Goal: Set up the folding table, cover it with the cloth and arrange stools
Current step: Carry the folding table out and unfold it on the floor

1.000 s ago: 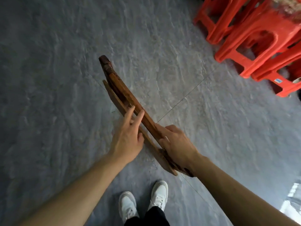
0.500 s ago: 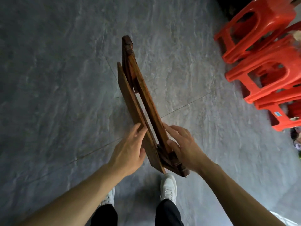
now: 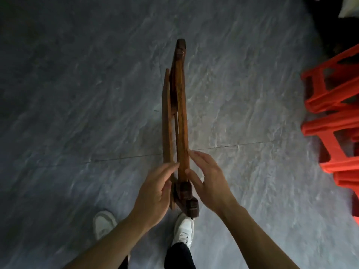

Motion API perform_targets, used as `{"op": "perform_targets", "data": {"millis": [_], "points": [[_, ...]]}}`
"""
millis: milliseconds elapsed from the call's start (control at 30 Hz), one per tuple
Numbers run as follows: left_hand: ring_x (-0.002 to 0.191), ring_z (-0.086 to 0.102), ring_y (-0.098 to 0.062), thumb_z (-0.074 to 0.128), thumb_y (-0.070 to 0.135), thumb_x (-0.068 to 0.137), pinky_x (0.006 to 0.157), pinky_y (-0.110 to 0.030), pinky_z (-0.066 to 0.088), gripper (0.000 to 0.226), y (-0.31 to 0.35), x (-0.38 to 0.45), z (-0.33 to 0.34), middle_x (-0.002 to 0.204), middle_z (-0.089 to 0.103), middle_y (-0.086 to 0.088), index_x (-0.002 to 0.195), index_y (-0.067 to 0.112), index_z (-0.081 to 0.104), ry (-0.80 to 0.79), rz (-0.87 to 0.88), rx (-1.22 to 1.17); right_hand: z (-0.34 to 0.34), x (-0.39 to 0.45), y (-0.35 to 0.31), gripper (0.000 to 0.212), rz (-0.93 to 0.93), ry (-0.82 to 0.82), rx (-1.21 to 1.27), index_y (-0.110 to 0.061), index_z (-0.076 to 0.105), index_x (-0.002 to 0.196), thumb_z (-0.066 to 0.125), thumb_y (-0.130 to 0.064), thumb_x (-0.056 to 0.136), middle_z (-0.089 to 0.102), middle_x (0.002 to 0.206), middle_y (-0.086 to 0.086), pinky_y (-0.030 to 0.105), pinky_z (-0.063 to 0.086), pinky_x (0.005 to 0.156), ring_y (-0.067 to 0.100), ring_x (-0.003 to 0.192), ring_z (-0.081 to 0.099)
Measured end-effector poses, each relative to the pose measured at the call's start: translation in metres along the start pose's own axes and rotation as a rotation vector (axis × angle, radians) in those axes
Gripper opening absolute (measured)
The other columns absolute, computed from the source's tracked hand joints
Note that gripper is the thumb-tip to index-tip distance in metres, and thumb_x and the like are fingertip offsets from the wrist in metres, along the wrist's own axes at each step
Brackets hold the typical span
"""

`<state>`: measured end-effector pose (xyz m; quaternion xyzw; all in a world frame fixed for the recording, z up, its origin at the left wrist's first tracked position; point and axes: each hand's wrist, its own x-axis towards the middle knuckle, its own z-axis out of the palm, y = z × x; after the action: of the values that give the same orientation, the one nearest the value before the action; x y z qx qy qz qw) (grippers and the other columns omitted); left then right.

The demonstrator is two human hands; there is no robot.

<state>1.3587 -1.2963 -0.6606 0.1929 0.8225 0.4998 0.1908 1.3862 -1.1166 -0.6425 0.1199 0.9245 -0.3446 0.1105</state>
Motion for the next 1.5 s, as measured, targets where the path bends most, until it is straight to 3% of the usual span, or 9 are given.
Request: {"op": "perform_targets", "data": {"millis": [100,267,433,633,867,1033,1167,1333,1500], "points": [[0.127,0.048,-0.005,0.028,0.046,0.102,0.106,-0.027,0.043,0.044,-0.001,-0.015,0.017,0.136,0.051,0.017,0.142,0.036,0.042,0.008,0.002,0.039,-0.008,-0.002,0.013,0.054,-0.027,-0.033,0.005,-0.036,0.032,0.151,0.046,-0.045,0.099,0.028,0.157,-0.015,0.005,0.012,0.108,-0.002,0.14,0.024],[0.134,0.041,-0.005,0.046,0.019,0.096,0.108,-0.034,0.044,0.059,-0.012,-0.031,0.028,0.144,0.044,0.019,0.149,0.04,0.03,0.021,-0.026,0.042,0.002,-0.003,0.021,0.054,-0.085,-0.02,0.056,-0.038,0.031,0.151,0.04,-0.051,0.099,0.028,0.157,-0.012,0.024,0.032,0.112,-0.006,0.137,0.025],[0.136,0.04,-0.009,0.054,0.008,0.096,0.106,-0.039,0.046,0.069,-0.024,-0.037,0.031,0.146,0.042,0.012,0.152,0.035,0.026,0.028,0.006,0.035,0.017,-0.013,0.023,0.046,-0.139,0.037,0.08,-0.039,0.035,0.149,0.041,-0.041,0.103,0.027,0.147,-0.028,0.006,0.031,0.106,-0.023,0.129,0.023],[0.135,0.04,-0.011,0.056,0.007,0.095,0.107,-0.038,0.045,0.071,-0.021,-0.047,0.029,0.145,0.042,0.009,0.153,0.035,0.025,0.024,0.006,0.075,0.009,-0.042,0.027,0.05,-0.125,-0.073,0.138,-0.039,0.038,0.147,0.036,-0.012,0.105,0.025,0.151,-0.02,-0.003,0.014,0.104,-0.028,0.129,0.013],[0.135,0.037,-0.003,0.058,0.024,0.096,0.111,-0.036,0.04,0.064,-0.024,-0.053,0.038,0.147,0.04,0.014,0.15,0.035,0.026,0.027,-0.015,0.131,0.023,-0.066,0.053,0.069,-0.085,-0.136,0.12,-0.047,0.023,0.15,0.05,-0.009,0.099,0.026,0.157,-0.018,0.038,0.043,0.11,0.005,0.141,0.032],[0.115,0.036,0.022,0.06,0.055,0.084,0.102,-0.019,0.039,0.061,-0.059,-0.065,0.067,0.122,0.026,0.054,0.131,0.059,0.022,0.046,-0.118,0.08,0.063,-0.067,0.095,0.087,0.064,-0.139,0.07,-0.032,0.01,0.156,0.067,-0.031,0.09,0.022,0.162,-0.007,0.044,0.036,0.115,0.018,0.145,0.031],[0.123,0.042,-0.003,0.074,0.048,0.079,0.106,-0.032,0.042,0.078,-0.097,-0.069,0.096,0.142,0.041,0.014,0.143,0.036,0.03,0.028,-0.275,0.136,0.1,-0.063,0.126,0.086,0.193,-0.244,0.05,-0.029,0.021,0.151,0.073,-0.041,0.084,0.028,0.159,-0.004,0.041,0.038,0.114,0.02,0.141,0.037],[0.107,0.055,0.0,0.077,0.045,0.078,0.098,-0.022,0.049,0.065,-0.12,-0.059,0.126,0.125,0.05,0.02,0.133,0.032,0.044,0.036,-0.218,0.09,0.125,-0.063,0.135,0.071,0.158,-0.249,0.106,-0.03,0.032,0.145,0.07,-0.039,0.086,0.041,0.144,-0.014,0.027,0.036,0.109,0.01,0.128,0.044],[0.103,0.061,-0.006,0.078,0.032,0.083,0.09,-0.022,0.053,0.051,-0.139,-0.051,0.139,0.116,0.059,0.009,0.127,0.023,0.053,0.231,-0.119,0.094,0.156,-0.05,0.144,0.06,0.141,0.031,0.134,-0.022,0.05,0.134,0.077,-0.027,0.081,0.059,0.125,-0.005,0.026,0.052,0.096,0.009,0.109,0.058]]}}
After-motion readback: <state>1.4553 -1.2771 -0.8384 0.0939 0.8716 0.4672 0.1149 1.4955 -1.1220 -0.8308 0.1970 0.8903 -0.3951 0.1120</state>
